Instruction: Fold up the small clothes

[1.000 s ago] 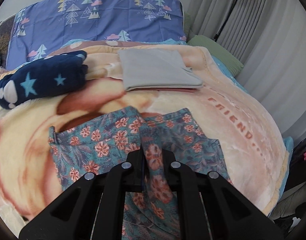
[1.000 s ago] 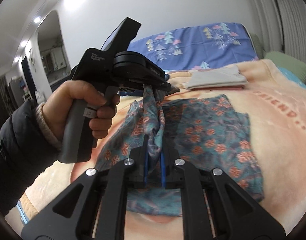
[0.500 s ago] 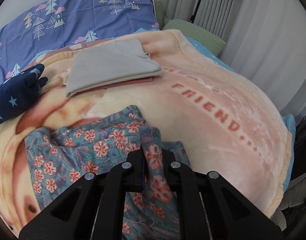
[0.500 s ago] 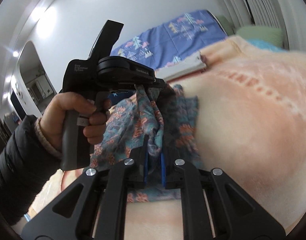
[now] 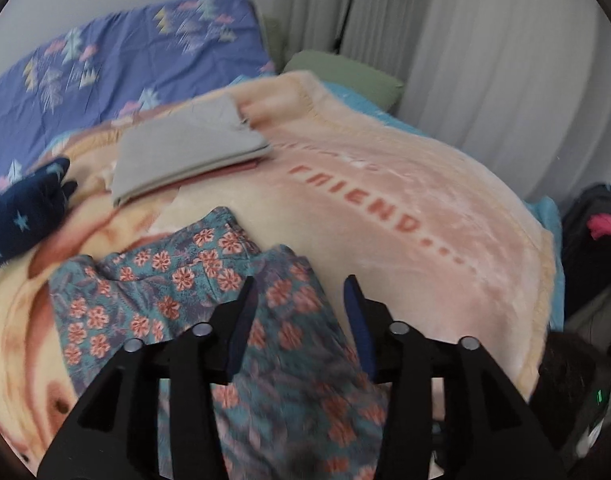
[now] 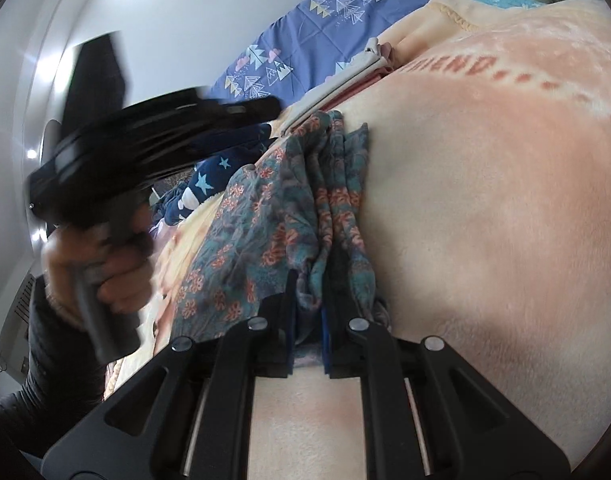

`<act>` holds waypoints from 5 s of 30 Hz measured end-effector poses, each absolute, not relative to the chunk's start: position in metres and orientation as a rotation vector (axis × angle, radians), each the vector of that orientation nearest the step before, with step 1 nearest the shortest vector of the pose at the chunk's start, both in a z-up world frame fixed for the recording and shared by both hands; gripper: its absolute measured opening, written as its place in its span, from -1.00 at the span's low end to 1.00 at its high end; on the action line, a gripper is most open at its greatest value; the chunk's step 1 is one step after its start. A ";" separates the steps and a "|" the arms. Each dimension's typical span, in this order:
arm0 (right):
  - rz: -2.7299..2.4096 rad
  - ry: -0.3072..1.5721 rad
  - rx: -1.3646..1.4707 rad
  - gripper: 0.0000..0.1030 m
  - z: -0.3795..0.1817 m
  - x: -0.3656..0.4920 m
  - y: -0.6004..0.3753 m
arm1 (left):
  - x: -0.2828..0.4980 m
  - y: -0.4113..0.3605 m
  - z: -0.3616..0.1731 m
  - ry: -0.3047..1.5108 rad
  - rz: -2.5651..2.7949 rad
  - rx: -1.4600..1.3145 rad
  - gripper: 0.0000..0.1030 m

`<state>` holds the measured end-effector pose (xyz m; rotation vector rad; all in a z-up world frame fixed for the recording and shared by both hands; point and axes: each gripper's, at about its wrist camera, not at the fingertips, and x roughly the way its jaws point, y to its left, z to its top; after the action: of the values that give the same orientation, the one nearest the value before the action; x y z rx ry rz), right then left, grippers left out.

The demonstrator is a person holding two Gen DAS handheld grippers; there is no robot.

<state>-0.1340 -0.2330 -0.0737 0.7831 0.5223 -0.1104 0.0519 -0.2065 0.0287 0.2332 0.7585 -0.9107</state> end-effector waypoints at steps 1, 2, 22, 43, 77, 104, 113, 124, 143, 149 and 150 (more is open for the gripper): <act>-0.105 0.517 0.783 -0.81 -0.072 -0.135 -0.233 | 0.038 -0.198 0.031 0.731 -0.918 0.266 -0.07; -0.099 0.508 0.788 -0.81 -0.071 -0.137 -0.233 | 0.028 -0.192 0.030 0.716 -0.923 0.293 -0.06; -0.057 0.548 0.750 -0.38 -0.017 -0.084 -0.310 | -0.012 -0.135 -0.060 0.741 -0.921 0.363 0.12; 0.009 0.648 0.683 -0.93 -0.025 0.097 -0.338 | -0.019 -0.122 -0.064 0.718 -0.957 0.310 0.20; -0.088 0.653 0.142 -0.55 -0.018 -0.108 -0.183 | -0.039 -0.019 -0.053 0.790 -0.825 0.125 0.14; -0.199 0.702 0.395 -0.34 -0.077 -0.116 -0.228 | -0.047 -0.018 -0.066 0.871 -0.551 0.181 -0.11; -0.188 0.702 0.444 -0.58 -0.070 -0.125 -0.231 | -0.062 -0.003 -0.051 0.865 -0.713 0.123 -0.91; -0.226 0.794 0.253 -1.00 -0.080 -0.101 -0.204 | -0.038 -0.046 -0.074 0.845 -0.699 0.224 -0.82; -0.226 0.666 0.133 -0.87 -0.012 -0.082 -0.182 | -0.028 -0.042 -0.038 0.780 -0.678 0.155 -0.62; -0.244 0.757 0.143 -0.80 -0.041 -0.050 -0.189 | -0.003 -0.043 -0.046 0.768 -0.583 0.166 -0.02; -0.288 0.806 0.124 -0.79 -0.055 -0.043 -0.191 | 0.004 -0.044 -0.058 0.786 -0.563 0.186 0.09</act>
<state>-0.0433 -0.1912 -0.0549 0.1237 0.8061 -0.2881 0.0038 -0.0436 -0.0582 0.1856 0.7860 -0.5631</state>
